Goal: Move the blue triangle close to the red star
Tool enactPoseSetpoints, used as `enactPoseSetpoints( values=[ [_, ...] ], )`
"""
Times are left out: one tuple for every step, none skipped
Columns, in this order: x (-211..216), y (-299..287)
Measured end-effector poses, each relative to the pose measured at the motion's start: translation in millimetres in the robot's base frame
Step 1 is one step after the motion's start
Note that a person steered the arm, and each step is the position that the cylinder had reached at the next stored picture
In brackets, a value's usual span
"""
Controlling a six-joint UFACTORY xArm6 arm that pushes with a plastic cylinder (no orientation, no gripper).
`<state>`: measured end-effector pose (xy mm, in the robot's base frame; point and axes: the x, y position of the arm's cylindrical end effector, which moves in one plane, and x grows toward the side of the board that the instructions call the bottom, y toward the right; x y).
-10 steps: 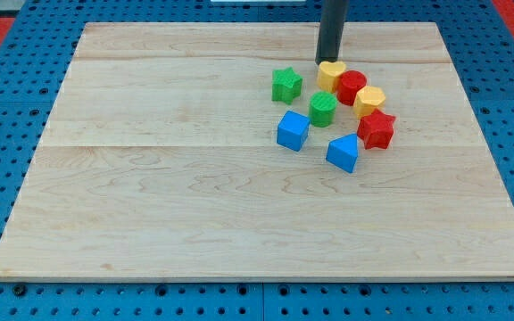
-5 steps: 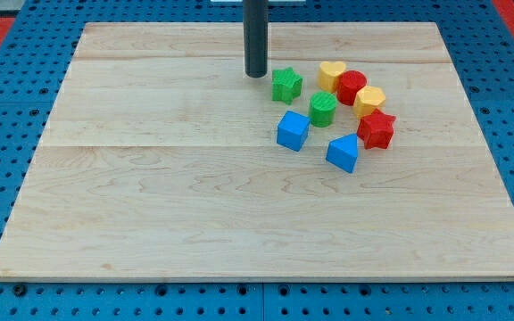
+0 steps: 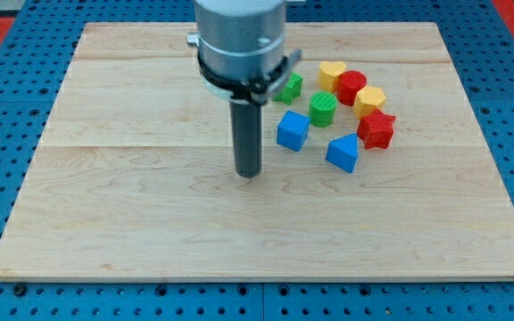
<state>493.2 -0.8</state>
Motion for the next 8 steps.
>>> enactPoseSetpoints(
  values=[
    [17, 49],
    [27, 88],
    [20, 107],
    [11, 115],
    [-9, 98],
    [-23, 97],
    [-23, 97],
    [-45, 113]
  ],
)
